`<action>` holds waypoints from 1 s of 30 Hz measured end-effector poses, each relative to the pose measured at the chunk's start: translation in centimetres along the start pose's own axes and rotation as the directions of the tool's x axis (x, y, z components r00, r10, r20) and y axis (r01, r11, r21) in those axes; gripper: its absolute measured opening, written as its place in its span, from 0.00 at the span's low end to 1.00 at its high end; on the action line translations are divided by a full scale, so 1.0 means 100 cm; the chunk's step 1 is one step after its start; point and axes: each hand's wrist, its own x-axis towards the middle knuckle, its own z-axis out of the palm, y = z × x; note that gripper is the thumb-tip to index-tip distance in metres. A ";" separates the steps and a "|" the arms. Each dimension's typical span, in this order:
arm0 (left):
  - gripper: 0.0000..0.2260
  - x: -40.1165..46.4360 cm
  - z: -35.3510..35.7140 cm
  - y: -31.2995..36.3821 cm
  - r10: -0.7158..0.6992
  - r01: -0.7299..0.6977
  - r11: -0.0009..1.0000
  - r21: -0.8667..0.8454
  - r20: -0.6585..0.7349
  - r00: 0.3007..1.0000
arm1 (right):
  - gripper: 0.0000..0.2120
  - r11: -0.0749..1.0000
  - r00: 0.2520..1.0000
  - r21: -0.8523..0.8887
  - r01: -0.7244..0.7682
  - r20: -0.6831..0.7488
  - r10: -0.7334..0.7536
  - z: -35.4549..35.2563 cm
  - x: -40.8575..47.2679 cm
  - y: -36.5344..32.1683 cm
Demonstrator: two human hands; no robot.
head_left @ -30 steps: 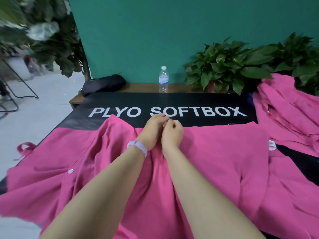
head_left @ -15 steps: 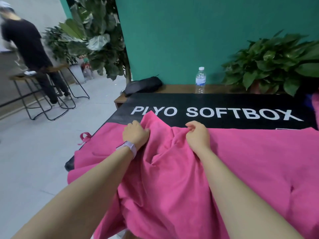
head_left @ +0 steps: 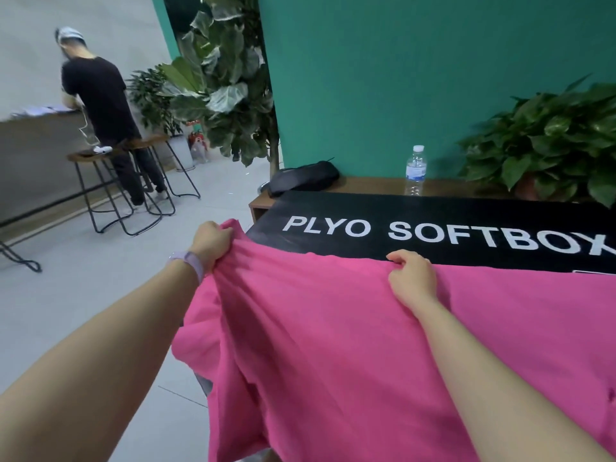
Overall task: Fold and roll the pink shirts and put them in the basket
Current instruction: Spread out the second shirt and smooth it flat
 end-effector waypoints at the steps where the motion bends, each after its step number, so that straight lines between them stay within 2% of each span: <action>1: 0.10 -0.001 0.005 -0.005 0.033 -0.032 0.999 0.025 -0.020 0.999 | 0.23 1.000 1.000 -0.004 0.005 -0.003 -0.005 0.001 0.000 0.001; 3: 0.13 -0.001 0.016 -0.017 0.035 -0.032 0.996 0.084 -0.037 0.999 | 0.20 1.000 1.000 -0.018 0.022 -0.008 -0.022 0.002 0.000 0.002; 5: 0.17 0.000 0.022 -0.031 -0.016 0.011 0.972 0.235 0.017 1.000 | 0.18 0.997 0.998 -0.051 0.054 -0.011 -0.055 0.002 -0.001 0.002; 7: 0.13 0.005 0.023 -0.039 -0.054 0.025 0.939 0.343 0.075 0.996 | 0.15 0.989 0.995 -0.107 0.101 -0.011 -0.103 0.004 -0.004 0.002; 10: 0.11 0.020 0.022 -0.035 -0.063 0.020 0.938 0.346 0.112 0.992 | 0.09 0.959 0.977 -0.195 0.205 -0.020 -0.212 0.008 -0.008 -0.002; 12: 0.12 0.028 0.025 -0.030 -0.052 0.008 0.943 0.332 0.123 0.991 | 0.07 0.935 0.962 -0.237 0.264 -0.002 -0.272 0.010 -0.010 -0.004; 15: 0.14 0.031 0.033 -0.029 -0.016 -0.018 0.953 0.302 0.113 0.993 | 0.07 0.925 0.953 -0.227 0.304 0.056 -0.299 0.010 -0.010 -0.005; 17: 0.13 0.025 0.036 -0.034 0.031 -0.047 0.948 0.313 0.056 0.998 | 0.08 0.925 0.950 -0.213 0.313 0.081 -0.303 0.010 -0.010 -0.005; 20: 0.08 0.010 0.043 -0.049 0.148 -0.114 0.895 0.431 -0.045 0.988 | 0.10 0.913 0.944 -0.238 0.330 0.107 -0.313 0.010 -0.010 -0.004; 23: 0.06 0.005 0.047 -0.060 0.218 -0.157 0.832 0.532 -0.053 0.974 | 0.12 0.893 0.937 -0.286 0.348 0.132 -0.323 0.009 -0.012 -0.004; 27: 0.12 0.016 0.042 -0.055 0.119 -0.078 0.819 0.569 -0.035 0.992 | 0.12 0.848 0.921 -0.359 0.390 0.152 -0.359 0.010 -0.017 -0.008; 30: 0.15 0.021 0.041 -0.043 0.015 0.004 0.827 0.562 -0.029 0.999 | 0.13 0.794 0.866 -0.347 0.499 0.195 -0.460 0.010 -0.022 -0.012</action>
